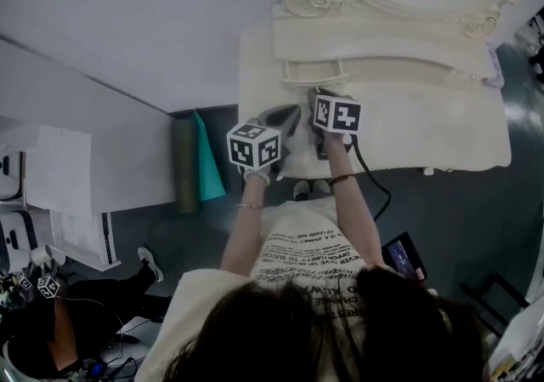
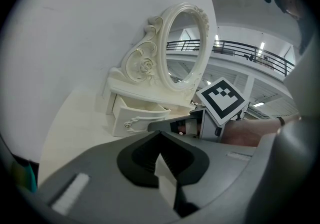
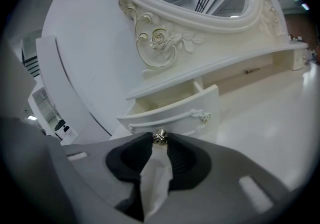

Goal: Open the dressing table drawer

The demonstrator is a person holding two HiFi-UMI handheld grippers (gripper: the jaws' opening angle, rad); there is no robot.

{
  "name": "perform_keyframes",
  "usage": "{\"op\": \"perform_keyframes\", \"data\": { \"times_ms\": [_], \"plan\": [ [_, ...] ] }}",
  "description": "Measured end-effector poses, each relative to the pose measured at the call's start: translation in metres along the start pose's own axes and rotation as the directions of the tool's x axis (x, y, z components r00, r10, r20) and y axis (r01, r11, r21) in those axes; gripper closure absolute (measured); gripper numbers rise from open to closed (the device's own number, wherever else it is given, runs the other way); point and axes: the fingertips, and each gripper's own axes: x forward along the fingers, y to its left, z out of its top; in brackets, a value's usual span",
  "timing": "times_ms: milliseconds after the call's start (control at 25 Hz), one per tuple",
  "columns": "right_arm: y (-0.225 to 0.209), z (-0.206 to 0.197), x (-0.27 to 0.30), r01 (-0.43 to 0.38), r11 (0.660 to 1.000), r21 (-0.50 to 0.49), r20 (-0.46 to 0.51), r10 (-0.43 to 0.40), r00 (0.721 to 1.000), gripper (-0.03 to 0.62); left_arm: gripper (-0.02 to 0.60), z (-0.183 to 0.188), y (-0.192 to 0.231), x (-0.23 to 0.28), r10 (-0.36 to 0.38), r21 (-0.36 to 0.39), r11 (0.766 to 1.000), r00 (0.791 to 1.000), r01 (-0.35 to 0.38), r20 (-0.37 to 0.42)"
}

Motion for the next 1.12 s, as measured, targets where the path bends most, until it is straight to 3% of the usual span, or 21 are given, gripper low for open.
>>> {"op": "perform_keyframes", "data": {
  "times_ms": [1120],
  "plan": [
    [0.0045,-0.0038,-0.0055,-0.018,1.000,0.005,0.030,0.017,0.999,0.493,0.584,-0.0032,-0.0046,-0.0055,-0.007,-0.007,1.000,1.000,0.007,-0.002]
  ]
}}
